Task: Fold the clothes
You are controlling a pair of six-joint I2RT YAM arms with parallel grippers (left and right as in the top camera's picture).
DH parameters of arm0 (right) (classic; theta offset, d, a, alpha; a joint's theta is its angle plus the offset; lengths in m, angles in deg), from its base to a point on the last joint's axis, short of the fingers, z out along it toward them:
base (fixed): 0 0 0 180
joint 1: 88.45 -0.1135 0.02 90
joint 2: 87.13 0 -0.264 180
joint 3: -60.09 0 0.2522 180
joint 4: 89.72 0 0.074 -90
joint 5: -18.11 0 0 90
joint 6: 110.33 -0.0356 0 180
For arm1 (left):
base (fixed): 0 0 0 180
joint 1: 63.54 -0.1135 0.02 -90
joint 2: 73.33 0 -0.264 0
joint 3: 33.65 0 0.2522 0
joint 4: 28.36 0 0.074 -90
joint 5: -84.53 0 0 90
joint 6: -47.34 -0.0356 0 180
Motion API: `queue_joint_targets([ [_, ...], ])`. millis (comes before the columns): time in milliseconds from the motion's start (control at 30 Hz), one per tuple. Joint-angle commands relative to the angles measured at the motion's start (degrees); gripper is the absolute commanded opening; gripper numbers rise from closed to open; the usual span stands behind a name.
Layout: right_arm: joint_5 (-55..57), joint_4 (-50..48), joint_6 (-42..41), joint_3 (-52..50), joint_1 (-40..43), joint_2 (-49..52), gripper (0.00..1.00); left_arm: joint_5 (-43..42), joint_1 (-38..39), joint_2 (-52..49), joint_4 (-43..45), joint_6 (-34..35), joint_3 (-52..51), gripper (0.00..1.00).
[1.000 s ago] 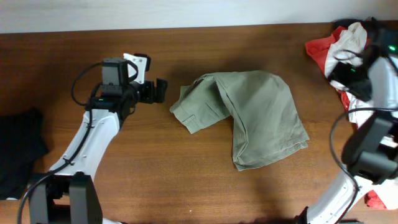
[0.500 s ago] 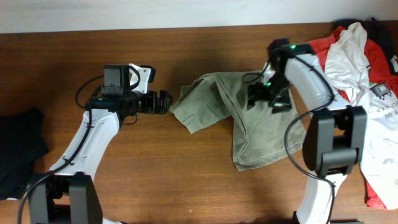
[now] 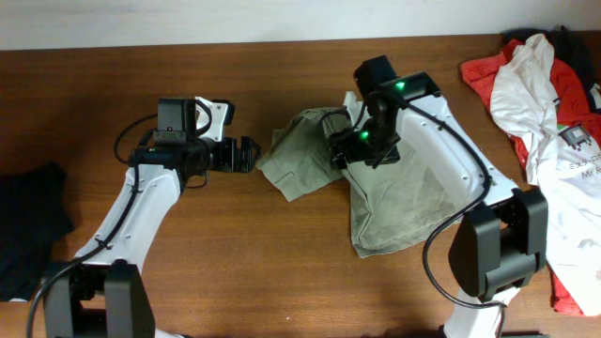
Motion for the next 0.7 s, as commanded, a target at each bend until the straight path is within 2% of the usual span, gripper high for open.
queue_joint_targets([
  [0, -0.8, -0.5, 0.5, 2.6, 0.5, -0.6, 0.84, -0.2, -0.1, -0.5, 0.1, -0.2, 0.9, 0.99],
  [167, 0.0, -4.9, 0.5, 2.5, 0.5, 0.4, 0.78, -0.2, -0.1, -0.5, -0.1, -0.2, 0.9, 0.99],
  [233, 0.0, -5.9, 0.5, 2.5, 0.5, 1.8, 0.66, -0.2, -0.1, -0.5, -0.1, -0.2, 0.9, 0.99],
  [267, 0.2, -6.4, 0.5, 2.5, 0.7, 2.2, 0.65, -0.2, -0.1, -0.5, -0.1, -0.2, 0.9, 0.99],
  [300, 1.0, -7.0, 0.5, 2.5, 1.1, 2.2, 0.54, -0.2, -0.1, -0.5, -0.1, -0.2, 0.9, 0.99],
  [367, 1.3, -7.7, 0.4, 2.5, 2.1, 2.2, 0.54, -0.2, -0.1, -0.5, -0.2, -0.2, 0.9, 0.99],
  [433, 1.3, -8.1, 0.5, 2.5, 2.8, 2.2, 0.45, -0.2, -0.1, -0.5, -0.2, -0.2, 0.9, 0.99],
  [533, 1.3, -9.5, 0.5, 2.8, 2.8, 2.2, 0.46, -0.2, -0.1, -0.5, -0.3, -0.2, 0.9, 0.99],
  [567, 1.2, -9.4, 0.5, 2.8, 2.7, 2.2, 0.5, -0.2, -0.1, -0.5, -0.5, -0.2, 0.9, 0.99],
  [667, 1.1, -9.2, 0.7, 4.2, 2.8, 2.1, 0.51, -0.2, -0.1, -0.5, -0.5, -0.2, 0.9, 0.99],
])
